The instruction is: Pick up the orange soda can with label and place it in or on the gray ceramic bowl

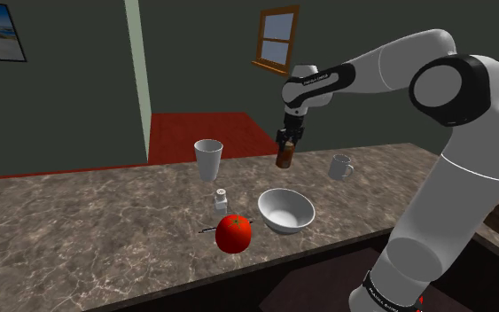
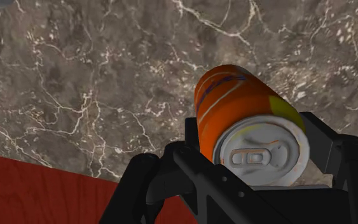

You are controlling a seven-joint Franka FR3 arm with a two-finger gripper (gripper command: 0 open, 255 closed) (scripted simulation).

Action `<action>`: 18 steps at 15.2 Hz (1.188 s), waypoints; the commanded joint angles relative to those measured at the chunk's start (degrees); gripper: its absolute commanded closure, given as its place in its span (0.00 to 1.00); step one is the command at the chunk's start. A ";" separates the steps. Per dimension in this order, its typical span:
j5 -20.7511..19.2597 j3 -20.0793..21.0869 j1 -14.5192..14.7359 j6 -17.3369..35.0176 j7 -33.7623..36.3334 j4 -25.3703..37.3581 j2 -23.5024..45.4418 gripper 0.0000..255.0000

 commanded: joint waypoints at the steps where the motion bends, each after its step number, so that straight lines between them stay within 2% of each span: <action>1: -0.10 0.03 0.02 -1.58 0.10 1.25 -0.35 1.00; 15: -0.56 0.18 0.13 -12.09 0.45 9.99 -2.17 1.00; 18: -1.92 1.90 1.32 -12.03 3.83 4.07 -8.15 1.00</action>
